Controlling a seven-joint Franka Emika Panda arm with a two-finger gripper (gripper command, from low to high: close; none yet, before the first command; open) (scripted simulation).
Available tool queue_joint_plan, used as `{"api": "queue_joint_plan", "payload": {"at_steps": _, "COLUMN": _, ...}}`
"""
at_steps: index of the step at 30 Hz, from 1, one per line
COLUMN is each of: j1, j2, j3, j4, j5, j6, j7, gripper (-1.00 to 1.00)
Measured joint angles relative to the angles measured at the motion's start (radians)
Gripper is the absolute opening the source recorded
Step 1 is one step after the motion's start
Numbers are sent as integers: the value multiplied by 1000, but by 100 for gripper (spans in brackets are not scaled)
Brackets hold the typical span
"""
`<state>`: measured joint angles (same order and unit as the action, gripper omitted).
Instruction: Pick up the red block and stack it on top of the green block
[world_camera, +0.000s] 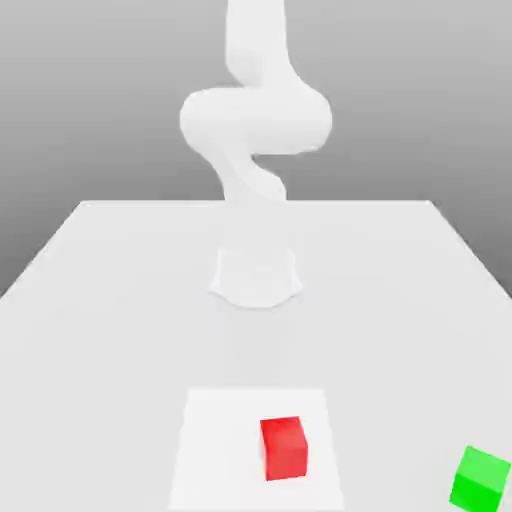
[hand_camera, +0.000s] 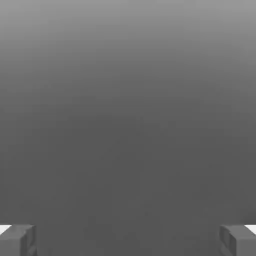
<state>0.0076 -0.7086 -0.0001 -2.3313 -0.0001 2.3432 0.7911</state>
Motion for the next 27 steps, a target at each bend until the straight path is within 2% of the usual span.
{"api": "queue_joint_plan", "payload": {"at_steps": 20, "j1": 49, "j2": 731, "j3": 14, "j4": -250, "j5": -1, "j6": 346, "j7": -71, "gripper": 0}}
{"api": "queue_joint_plan", "payload": {"at_steps": 23, "j1": 54, "j2": 829, "j3": 13, "j4": -271, "j5": -3, "j6": 402, "j7": -76, "gripper": 0}}
{"api": "queue_joint_plan", "payload": {"at_steps": 25, "j1": 54, "j2": 829, "j3": 13, "j4": -271, "j5": -3, "j6": 402, "j7": -76, "gripper": 0}}
{"api": "queue_joint_plan", "payload": {"at_steps": 27, "j1": 57, "j2": 960, "j3": 9, "j4": -260, "j5": -7, "j6": 507, "j7": -75, "gripper": 0}}
